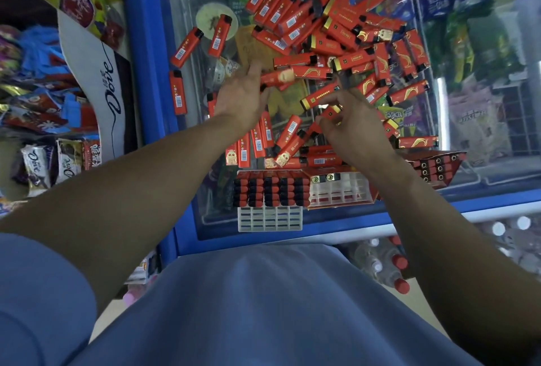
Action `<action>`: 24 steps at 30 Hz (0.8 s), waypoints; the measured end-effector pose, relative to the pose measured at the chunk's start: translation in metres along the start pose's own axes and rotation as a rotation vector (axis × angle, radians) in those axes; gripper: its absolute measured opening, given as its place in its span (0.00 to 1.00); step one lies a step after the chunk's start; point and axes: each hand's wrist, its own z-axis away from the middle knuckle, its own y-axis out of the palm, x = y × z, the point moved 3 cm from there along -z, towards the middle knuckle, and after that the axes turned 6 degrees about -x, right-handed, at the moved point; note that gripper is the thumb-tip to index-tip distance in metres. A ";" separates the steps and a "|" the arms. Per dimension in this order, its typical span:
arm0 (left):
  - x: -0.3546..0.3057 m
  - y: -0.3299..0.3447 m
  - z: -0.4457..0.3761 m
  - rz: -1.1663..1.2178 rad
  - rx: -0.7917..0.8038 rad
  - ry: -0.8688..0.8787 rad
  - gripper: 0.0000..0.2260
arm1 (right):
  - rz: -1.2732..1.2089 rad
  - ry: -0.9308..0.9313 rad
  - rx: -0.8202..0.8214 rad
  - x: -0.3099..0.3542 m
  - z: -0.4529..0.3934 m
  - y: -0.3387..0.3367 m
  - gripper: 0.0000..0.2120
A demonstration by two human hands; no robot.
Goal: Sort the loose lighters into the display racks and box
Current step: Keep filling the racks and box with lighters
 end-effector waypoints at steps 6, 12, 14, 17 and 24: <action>0.017 -0.056 0.009 0.102 -0.241 -0.132 0.14 | -0.003 -0.038 -0.025 0.012 0.002 -0.006 0.11; 0.039 -0.053 0.055 0.543 -0.406 -0.549 0.07 | -0.006 -0.082 0.129 0.057 -0.002 0.020 0.14; 0.044 -0.043 0.066 0.730 -0.458 -0.754 0.05 | -0.006 -0.036 0.273 0.080 -0.004 0.036 0.18; 0.049 -0.038 0.076 1.162 -0.414 -1.105 0.11 | 0.035 -0.103 0.348 0.117 0.002 0.056 0.17; 0.011 -0.066 0.112 1.270 0.113 -0.821 0.06 | -0.264 -0.036 0.261 0.148 0.010 0.047 0.23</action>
